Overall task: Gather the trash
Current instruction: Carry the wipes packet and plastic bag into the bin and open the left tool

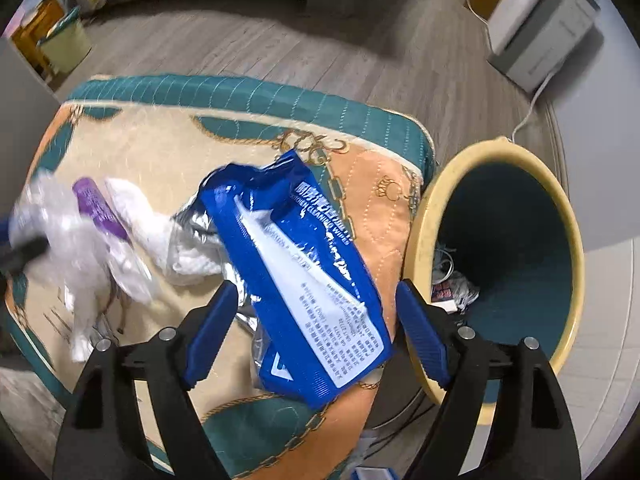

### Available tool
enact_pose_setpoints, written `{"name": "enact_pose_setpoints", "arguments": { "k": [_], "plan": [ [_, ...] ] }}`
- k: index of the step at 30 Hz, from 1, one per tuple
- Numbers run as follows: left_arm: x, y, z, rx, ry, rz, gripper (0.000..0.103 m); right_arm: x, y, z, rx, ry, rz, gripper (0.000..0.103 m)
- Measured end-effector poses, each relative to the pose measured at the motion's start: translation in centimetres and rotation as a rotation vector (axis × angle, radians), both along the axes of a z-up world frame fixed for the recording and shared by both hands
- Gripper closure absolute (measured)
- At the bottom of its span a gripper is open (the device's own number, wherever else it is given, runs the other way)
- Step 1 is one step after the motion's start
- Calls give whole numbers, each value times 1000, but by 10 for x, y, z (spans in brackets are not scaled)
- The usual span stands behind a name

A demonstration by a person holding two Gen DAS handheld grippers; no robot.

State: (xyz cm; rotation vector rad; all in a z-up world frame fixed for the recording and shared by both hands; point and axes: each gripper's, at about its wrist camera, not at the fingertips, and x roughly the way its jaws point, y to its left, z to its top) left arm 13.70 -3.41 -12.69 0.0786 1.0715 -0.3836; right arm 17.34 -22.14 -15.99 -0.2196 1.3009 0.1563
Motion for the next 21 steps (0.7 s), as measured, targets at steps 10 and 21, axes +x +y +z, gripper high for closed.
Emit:
{"name": "enact_pose_setpoints", "arguments": {
  "k": [10, 21],
  "plan": [
    [-4, 10, 9, -12, -25, 40, 74, -6, 2, -3, -13, 11, 19, 47],
    [-12, -3, 45, -31, -121, 24, 73, -21, -30, 52, 86, -95, -93, 48]
  ]
}}
